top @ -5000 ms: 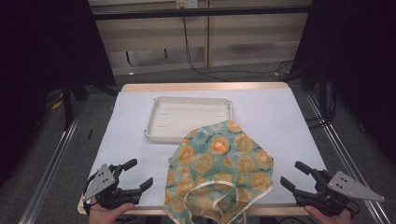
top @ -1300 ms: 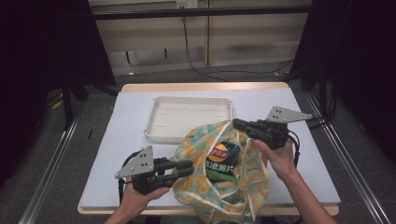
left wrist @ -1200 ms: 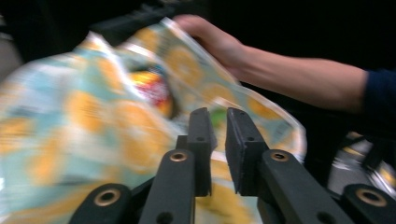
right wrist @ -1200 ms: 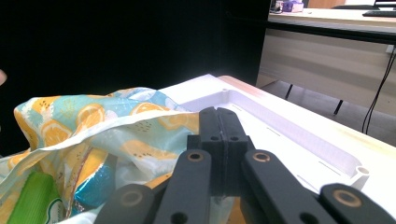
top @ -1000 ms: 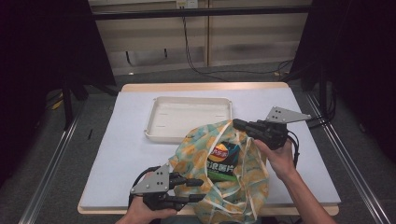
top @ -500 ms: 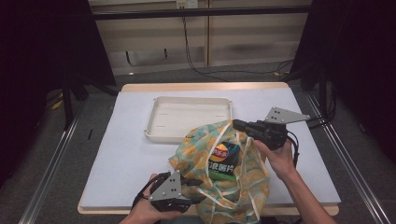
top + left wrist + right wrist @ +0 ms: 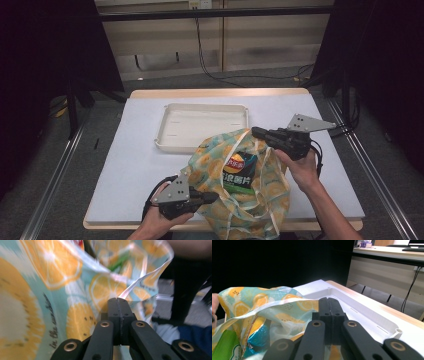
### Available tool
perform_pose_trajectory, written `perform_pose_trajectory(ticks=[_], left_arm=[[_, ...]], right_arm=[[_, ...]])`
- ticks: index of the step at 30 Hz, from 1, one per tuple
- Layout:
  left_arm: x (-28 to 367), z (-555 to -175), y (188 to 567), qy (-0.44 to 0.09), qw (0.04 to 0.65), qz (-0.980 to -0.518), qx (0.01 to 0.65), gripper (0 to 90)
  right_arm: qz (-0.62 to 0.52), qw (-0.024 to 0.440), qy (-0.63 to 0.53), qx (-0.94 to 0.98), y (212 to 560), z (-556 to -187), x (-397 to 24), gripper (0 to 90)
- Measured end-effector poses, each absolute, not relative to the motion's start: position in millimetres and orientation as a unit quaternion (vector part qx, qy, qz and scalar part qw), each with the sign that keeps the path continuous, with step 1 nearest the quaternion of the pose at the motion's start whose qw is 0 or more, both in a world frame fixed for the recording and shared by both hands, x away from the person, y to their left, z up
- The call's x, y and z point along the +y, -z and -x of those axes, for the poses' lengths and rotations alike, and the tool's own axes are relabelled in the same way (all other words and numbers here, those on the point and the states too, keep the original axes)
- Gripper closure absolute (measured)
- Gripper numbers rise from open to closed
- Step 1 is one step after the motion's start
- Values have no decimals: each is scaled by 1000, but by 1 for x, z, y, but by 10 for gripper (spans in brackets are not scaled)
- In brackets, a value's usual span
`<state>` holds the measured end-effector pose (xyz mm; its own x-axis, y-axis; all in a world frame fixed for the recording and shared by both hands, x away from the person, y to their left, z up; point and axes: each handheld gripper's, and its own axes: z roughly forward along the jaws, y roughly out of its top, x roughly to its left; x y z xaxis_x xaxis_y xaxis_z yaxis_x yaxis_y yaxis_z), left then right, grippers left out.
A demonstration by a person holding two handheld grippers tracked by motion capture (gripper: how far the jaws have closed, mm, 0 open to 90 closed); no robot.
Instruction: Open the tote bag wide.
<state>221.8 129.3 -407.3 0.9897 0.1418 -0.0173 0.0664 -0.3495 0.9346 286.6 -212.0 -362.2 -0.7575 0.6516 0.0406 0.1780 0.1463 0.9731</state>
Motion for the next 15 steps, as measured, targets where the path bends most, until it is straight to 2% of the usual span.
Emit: perform_pose_trajectory(ticks=[6, 10, 13, 15], left_arm=[[140, -234, 365, -53, 618, -782, 67, 900], [149, -247, 353, -68, 633, -766, 83, 900], [159, -265, 348, -99, 636, -757, 112, 900], [165, -281, 351, -97, 644, -744, 149, 900]], right_arm=[[-284, 208, -586, 730, 355, -285, -217, 900], [-282, 211, -588, 728, 350, -285, -219, 900], [-284, 215, -589, 725, 350, -286, -220, 900], [-289, 213, -587, 726, 353, -288, -221, 900]])
